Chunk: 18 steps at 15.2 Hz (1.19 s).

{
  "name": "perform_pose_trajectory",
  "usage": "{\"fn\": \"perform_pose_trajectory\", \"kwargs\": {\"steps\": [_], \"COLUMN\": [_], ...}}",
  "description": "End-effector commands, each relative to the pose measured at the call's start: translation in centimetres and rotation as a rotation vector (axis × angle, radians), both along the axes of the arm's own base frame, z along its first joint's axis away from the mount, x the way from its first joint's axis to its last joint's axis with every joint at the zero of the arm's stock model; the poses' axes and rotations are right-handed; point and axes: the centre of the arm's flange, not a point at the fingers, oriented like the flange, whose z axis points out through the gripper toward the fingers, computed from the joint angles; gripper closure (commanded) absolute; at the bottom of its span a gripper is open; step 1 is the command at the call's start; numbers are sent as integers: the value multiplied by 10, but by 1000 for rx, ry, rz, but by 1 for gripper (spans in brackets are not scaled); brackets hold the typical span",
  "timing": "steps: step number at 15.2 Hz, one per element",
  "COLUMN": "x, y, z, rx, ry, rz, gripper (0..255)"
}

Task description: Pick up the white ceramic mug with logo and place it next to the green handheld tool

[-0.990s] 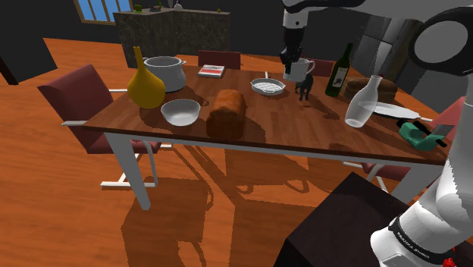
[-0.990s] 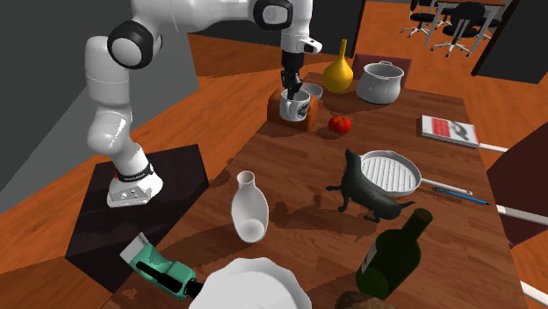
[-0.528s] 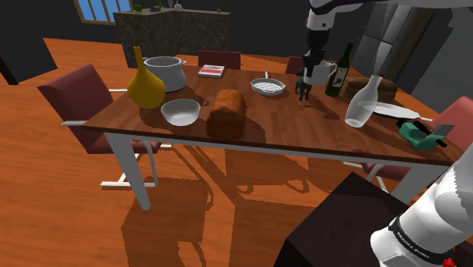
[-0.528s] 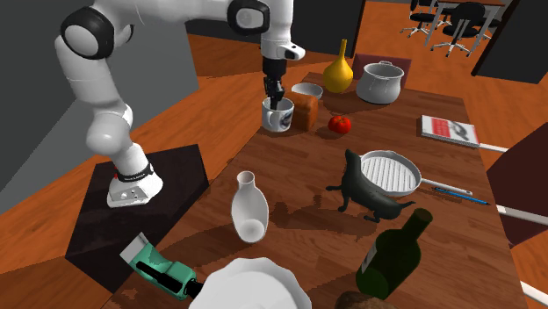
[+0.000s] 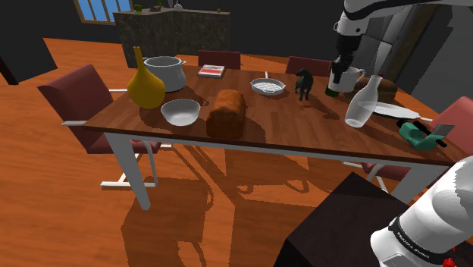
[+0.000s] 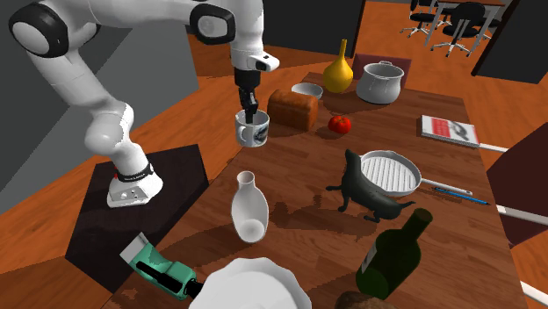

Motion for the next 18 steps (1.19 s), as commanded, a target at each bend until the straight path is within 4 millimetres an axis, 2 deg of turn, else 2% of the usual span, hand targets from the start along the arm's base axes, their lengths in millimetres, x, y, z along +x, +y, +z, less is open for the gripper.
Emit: {"fn": "perform_pose_trajectory", "kwargs": {"steps": [1, 18], "x": [-23, -225], "y": [-12, -110], "z": [1, 1], "rx": [0, 0], "ry": [0, 0], "rz": [1, 1], "gripper": [255, 255]}}
